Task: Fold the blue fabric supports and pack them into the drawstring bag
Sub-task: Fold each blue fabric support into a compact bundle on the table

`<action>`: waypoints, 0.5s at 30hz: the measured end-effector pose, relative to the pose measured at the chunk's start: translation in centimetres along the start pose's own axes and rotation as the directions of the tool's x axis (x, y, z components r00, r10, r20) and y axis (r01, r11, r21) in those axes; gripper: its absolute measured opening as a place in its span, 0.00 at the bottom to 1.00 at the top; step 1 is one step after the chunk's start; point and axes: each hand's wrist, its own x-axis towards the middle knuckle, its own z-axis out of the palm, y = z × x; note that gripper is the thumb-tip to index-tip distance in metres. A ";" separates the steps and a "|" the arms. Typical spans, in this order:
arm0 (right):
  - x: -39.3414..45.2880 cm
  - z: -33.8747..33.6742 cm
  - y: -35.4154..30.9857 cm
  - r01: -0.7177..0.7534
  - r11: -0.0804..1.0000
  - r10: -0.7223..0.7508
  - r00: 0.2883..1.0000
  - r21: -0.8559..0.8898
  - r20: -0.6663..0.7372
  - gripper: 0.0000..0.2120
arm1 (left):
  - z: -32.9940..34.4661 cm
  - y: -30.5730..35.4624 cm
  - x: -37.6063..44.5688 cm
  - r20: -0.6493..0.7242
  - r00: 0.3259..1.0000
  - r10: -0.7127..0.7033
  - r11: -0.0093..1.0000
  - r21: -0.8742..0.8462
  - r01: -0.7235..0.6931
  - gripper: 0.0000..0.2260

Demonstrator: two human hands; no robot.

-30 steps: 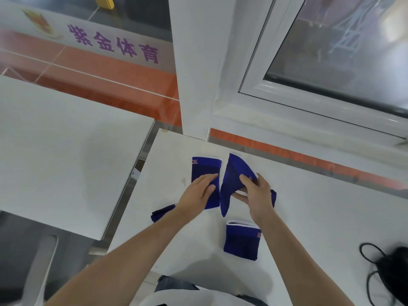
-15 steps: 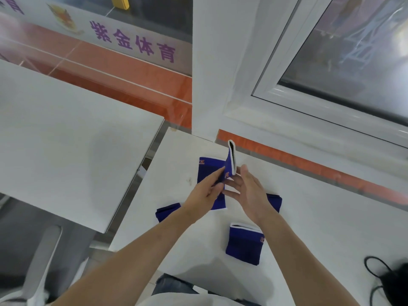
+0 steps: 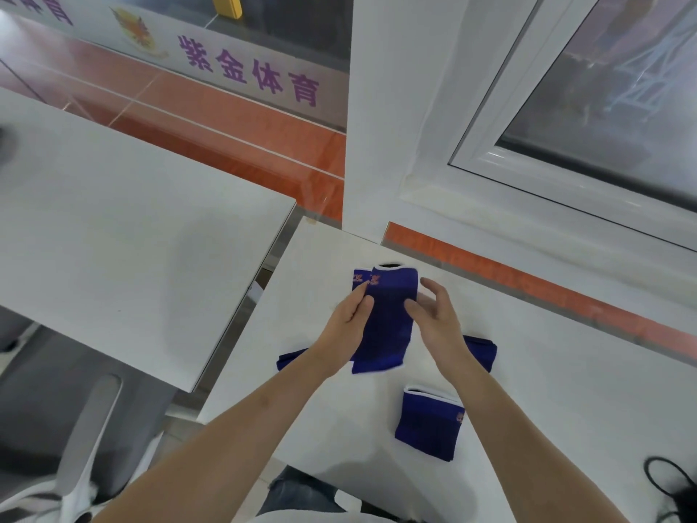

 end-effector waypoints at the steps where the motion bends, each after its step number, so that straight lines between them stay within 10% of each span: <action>1: 0.1 -0.2 0.2 -0.018 0.999 0.017 1.000 0.028 0.024 0.21 | -0.1 0.1 0.0 0.004 1.000 -0.009 1.000 -0.026 0.010 0.13; 15: 2.4 0.9 3.9 -0.005 0.996 0.006 1.000 -0.087 0.002 0.24 | -0.8 -3.7 0.7 0.066 0.951 -0.301 0.928 -0.212 0.308 0.20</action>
